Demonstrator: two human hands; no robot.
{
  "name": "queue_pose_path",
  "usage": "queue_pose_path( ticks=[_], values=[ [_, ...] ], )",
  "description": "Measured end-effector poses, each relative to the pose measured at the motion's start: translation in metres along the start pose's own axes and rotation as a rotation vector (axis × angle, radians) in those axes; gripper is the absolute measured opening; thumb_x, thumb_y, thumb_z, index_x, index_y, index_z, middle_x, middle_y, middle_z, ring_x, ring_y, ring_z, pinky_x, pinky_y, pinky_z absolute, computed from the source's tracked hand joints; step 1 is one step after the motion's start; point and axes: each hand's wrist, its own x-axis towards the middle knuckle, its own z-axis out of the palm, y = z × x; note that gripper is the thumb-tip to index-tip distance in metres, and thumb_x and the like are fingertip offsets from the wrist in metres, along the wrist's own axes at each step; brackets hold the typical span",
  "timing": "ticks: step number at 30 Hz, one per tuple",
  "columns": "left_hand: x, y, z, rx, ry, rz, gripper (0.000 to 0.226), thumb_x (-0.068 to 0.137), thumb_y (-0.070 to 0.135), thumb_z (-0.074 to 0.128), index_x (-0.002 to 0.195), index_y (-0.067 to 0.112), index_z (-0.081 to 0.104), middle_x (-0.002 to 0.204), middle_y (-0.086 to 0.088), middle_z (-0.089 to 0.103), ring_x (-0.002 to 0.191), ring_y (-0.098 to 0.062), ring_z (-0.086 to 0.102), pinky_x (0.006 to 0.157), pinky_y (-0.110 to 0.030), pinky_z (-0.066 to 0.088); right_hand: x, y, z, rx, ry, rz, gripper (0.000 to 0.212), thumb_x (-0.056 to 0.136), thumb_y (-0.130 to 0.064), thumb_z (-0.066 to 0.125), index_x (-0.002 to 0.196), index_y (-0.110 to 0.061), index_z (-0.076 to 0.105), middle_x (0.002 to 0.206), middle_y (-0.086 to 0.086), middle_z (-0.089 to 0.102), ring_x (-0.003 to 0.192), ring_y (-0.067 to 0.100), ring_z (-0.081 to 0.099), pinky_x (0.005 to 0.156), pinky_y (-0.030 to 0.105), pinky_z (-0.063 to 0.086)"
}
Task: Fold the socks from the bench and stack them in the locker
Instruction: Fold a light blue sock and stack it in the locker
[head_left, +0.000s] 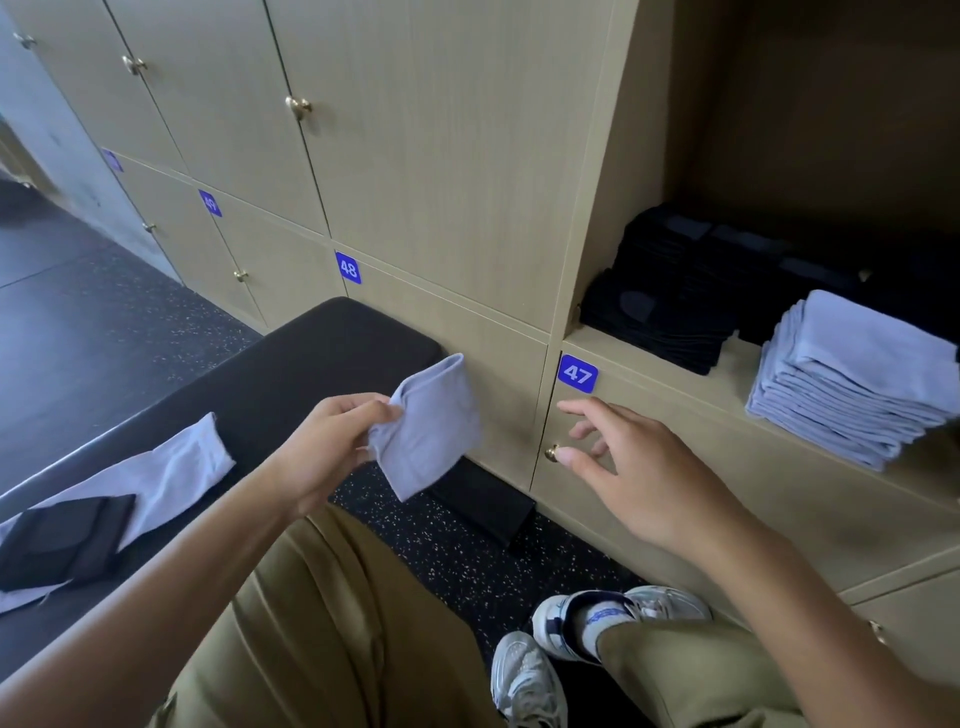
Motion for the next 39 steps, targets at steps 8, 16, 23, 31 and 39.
queue_pose_path(
  ticks=[8,16,23,31,39],
  values=[
    [-0.012,0.012,0.047,-0.019,-0.271,-0.063,0.035,0.079,0.031,0.07,0.097,0.001,0.068,0.092,-0.011,0.066,0.084,-0.024,0.059,0.071,-0.024,0.051,-0.003,-0.017,-0.003,0.346,0.11,-0.173,0.039,0.099,-0.038,0.059,0.134,-0.052,0.047,0.132,-0.024,0.051,0.114,0.002,0.058,0.093,0.032,0.054],
    [-0.004,0.018,0.063,-0.076,-0.371,-0.099,0.019,0.084,0.02,0.065,0.092,0.002,0.069,0.092,-0.012,0.067,0.081,-0.021,0.061,0.07,-0.025,0.052,-0.005,-0.014,-0.007,0.34,0.126,-0.158,0.015,0.094,-0.029,0.07,0.106,-0.032,0.063,0.112,-0.025,0.061,0.094,0.009,0.061,0.085,0.032,0.05],
    [0.002,0.023,0.07,-0.198,-0.475,-0.187,0.038,0.08,0.022,0.074,0.107,-0.003,0.067,0.102,-0.015,0.069,0.086,-0.021,0.067,0.079,-0.027,0.058,-0.006,-0.012,-0.011,0.345,0.169,-0.108,0.013,0.093,-0.034,0.07,0.098,-0.033,0.058,0.096,-0.016,0.067,0.087,0.009,0.063,0.077,0.039,0.054],
    [0.007,0.032,0.079,-0.288,-0.501,-0.267,0.044,0.089,0.018,0.061,0.126,-0.005,0.064,0.115,-0.019,0.068,0.096,-0.025,0.068,0.087,-0.033,0.058,-0.006,-0.008,-0.019,0.392,0.212,-0.136,0.012,0.092,-0.03,0.07,0.096,-0.031,0.059,0.094,-0.01,0.068,0.087,0.018,0.065,0.078,0.049,0.054],
    [0.009,0.034,0.081,-0.322,-0.517,-0.293,0.03,0.09,0.017,0.063,0.113,0.004,0.075,0.114,-0.016,0.07,0.095,-0.023,0.07,0.086,-0.032,0.061,-0.006,-0.005,-0.024,0.356,0.219,-0.145,0.012,0.094,-0.032,0.069,0.092,-0.03,0.058,0.089,-0.007,0.066,0.078,0.017,0.062,0.072,0.043,0.053]
  ],
)
